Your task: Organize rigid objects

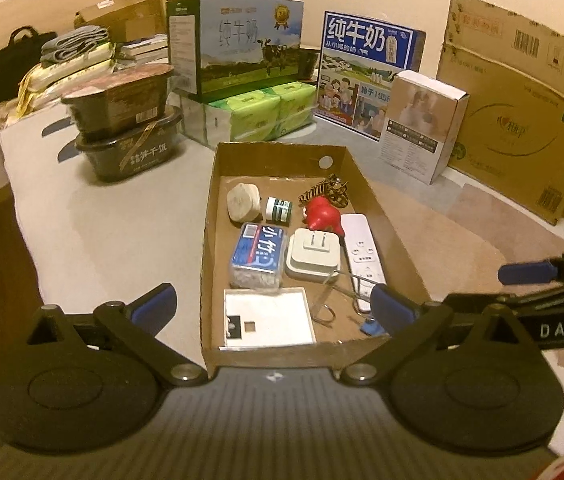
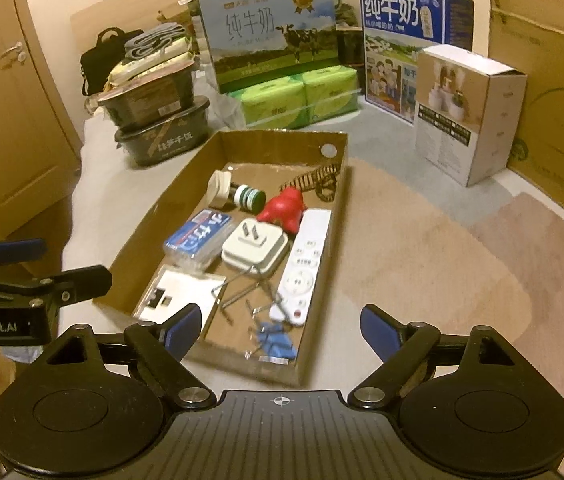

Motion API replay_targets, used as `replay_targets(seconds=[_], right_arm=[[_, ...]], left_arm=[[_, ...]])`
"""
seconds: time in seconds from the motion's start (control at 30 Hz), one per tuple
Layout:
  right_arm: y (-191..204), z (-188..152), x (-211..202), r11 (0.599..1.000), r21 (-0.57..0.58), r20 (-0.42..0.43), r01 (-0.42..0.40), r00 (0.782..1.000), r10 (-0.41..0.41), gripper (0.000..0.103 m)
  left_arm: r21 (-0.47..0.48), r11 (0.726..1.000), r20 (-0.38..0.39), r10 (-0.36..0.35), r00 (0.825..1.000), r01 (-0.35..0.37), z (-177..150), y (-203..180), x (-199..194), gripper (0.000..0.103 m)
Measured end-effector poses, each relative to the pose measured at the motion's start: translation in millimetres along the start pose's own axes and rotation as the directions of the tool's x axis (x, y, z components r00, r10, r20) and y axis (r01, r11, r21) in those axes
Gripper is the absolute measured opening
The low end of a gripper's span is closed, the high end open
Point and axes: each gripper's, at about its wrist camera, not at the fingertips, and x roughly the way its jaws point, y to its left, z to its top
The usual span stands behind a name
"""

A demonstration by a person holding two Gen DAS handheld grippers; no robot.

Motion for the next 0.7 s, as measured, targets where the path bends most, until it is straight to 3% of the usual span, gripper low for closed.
replay_targets(seconds=[0.4,0.7], right_arm=[[-18.6,-36.5,-43.9,0.998,0.048,0.014,0.037,0.999,-0.038,0.088],[-46.9,-73.8,-74.3,0.989,0.09,0.029,0.118,0.992,-0.121,0.088]], left_arm=[[-0.004,1.0,-0.03,0.029,0.999,-0.029,-37.1,-30.2,-25.2,0.102],[-0.019,1.0,-0.059,-0.009,0.998,0.008,-66.9,-57.7,-30.2,0.101]])
